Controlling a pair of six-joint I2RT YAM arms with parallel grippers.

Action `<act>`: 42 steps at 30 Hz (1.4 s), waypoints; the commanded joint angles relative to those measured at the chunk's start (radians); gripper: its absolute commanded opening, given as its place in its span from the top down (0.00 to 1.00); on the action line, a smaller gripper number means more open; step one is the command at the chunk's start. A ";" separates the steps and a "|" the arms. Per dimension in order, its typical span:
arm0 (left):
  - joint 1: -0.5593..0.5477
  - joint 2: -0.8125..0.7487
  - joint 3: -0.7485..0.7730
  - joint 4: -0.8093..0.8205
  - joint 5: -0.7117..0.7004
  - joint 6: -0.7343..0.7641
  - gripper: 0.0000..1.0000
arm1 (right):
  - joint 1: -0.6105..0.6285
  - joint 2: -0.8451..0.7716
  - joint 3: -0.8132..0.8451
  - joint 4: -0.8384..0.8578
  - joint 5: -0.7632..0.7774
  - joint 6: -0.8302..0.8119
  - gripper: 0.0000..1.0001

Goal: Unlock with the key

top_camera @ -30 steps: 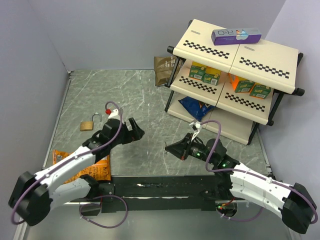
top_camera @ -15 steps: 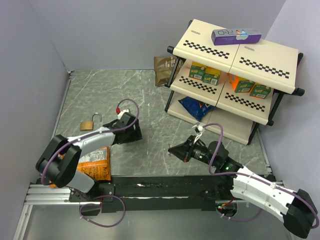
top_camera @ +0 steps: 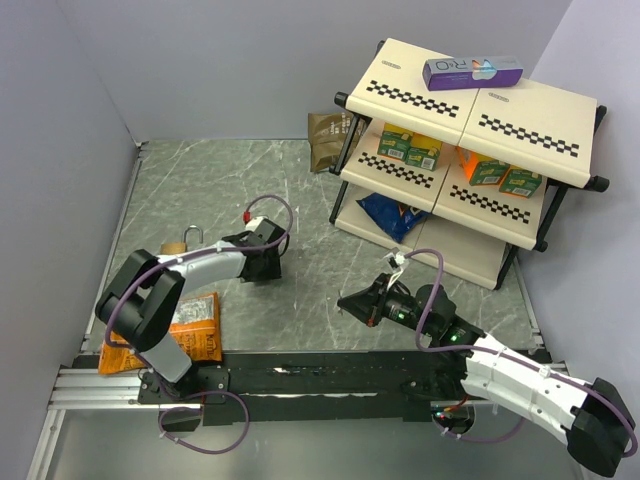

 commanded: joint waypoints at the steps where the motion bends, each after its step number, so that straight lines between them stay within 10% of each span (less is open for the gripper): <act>1: -0.016 0.040 0.043 -0.036 -0.033 0.027 0.41 | -0.004 0.002 -0.002 0.055 -0.006 0.007 1.00; 42: -0.046 0.198 0.129 -0.079 0.029 0.075 0.42 | -0.004 -0.039 -0.030 0.038 0.000 0.025 1.00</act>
